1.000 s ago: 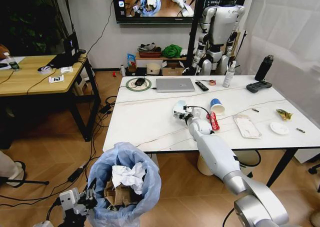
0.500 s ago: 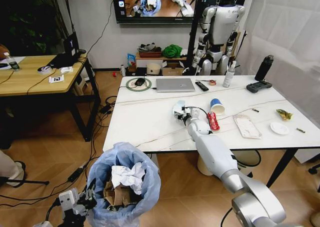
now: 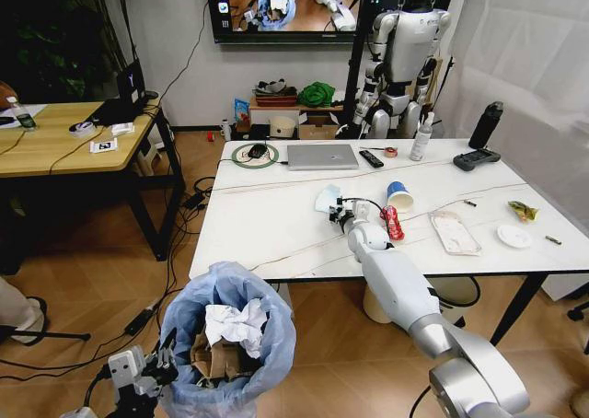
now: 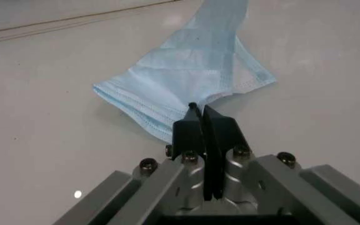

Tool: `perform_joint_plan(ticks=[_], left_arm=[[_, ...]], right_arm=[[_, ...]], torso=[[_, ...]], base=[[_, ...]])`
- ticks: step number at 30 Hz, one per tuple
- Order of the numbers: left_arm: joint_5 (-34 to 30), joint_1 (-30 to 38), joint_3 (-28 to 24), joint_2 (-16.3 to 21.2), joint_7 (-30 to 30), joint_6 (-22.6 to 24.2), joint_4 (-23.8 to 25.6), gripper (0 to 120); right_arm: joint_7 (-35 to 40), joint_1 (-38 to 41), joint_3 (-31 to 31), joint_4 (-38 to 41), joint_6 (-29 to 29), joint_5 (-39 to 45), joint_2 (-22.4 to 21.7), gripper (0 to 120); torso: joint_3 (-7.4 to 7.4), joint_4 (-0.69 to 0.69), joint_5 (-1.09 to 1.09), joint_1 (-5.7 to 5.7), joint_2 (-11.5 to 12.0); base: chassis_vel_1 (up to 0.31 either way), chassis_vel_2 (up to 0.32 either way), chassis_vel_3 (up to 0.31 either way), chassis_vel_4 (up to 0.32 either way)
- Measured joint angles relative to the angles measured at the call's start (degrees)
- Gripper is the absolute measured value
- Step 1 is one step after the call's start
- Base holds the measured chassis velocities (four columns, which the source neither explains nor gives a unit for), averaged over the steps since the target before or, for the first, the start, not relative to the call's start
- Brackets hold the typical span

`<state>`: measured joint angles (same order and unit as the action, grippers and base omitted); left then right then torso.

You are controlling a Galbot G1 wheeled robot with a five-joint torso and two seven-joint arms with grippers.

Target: Pick up the trash bin and place the trash from the table into it.

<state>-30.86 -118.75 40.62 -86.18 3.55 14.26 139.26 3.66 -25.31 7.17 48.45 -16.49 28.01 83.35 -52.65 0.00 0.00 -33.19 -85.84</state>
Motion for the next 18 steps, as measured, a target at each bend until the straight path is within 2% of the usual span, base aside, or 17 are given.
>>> perform_joint_plan(ticks=[7, 13, 14, 18], left_arm=[[-0.24, 0.04, 0.16, 0.18, -0.02, -0.13, -0.24, 0], [-0.33, 0.52, -0.42, 0.65, -0.09, -0.19, -0.64, 0], [-0.33, 0.52, -0.42, 0.65, -0.09, -0.19, -0.64, 0], [-0.37, 0.55, -0.46, 1.05, -0.09, -0.16, -0.68, 0]], right_arm=[[-0.40, -1.80, -0.49, 4.51, 0.05, 1.70, -1.83, 0], [1.01, -6.92, -2.53, 23.11, -0.09, 12.92, -6.74, 0], [1.01, -6.92, -2.53, 23.11, -0.09, 12.92, -6.74, 0], [2.21, -9.92, -4.00, 34.29, -0.37, 18.71, -10.57, 0]], torso=[[0.00, 0.00, 0.00, 0.00, 0.00], [0.00, 0.01, 0.00, 0.00, 0.00], [0.00, 0.01, 0.00, 0.00, 0.00], [0.00, 0.00, 0.00, 0.00, 0.00]], base=[[0.000, 0.000, 0.000, 0.000], [0.000, 0.000, 0.000, 0.000], [0.000, 0.000, 0.000, 0.000], [0.000, 0.000, 0.000, 0.000]])
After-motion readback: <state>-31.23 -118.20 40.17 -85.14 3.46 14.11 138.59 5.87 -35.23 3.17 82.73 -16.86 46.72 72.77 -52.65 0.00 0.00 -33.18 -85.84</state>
